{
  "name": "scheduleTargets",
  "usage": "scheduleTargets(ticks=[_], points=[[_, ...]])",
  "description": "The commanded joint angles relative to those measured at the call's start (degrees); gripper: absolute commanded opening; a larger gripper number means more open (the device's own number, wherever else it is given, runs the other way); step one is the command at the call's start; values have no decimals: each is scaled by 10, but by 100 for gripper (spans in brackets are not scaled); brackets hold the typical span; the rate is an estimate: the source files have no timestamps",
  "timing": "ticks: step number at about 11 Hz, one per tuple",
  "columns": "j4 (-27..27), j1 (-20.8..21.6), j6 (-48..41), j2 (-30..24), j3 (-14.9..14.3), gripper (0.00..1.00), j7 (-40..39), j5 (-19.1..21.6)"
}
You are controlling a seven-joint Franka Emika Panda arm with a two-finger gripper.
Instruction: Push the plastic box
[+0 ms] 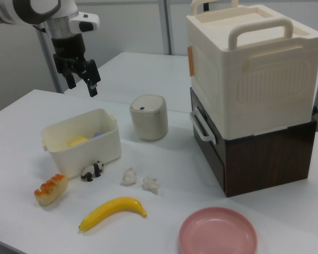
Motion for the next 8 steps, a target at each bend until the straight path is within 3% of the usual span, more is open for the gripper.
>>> scheduleTargets(ticks=[1,6,8], points=[[-18,3,-1,-15,2,100,-1,6],[-19,2,-2,-16,3,100,-17,6],[-29,2,-2,-21,4,100,-61,6]])
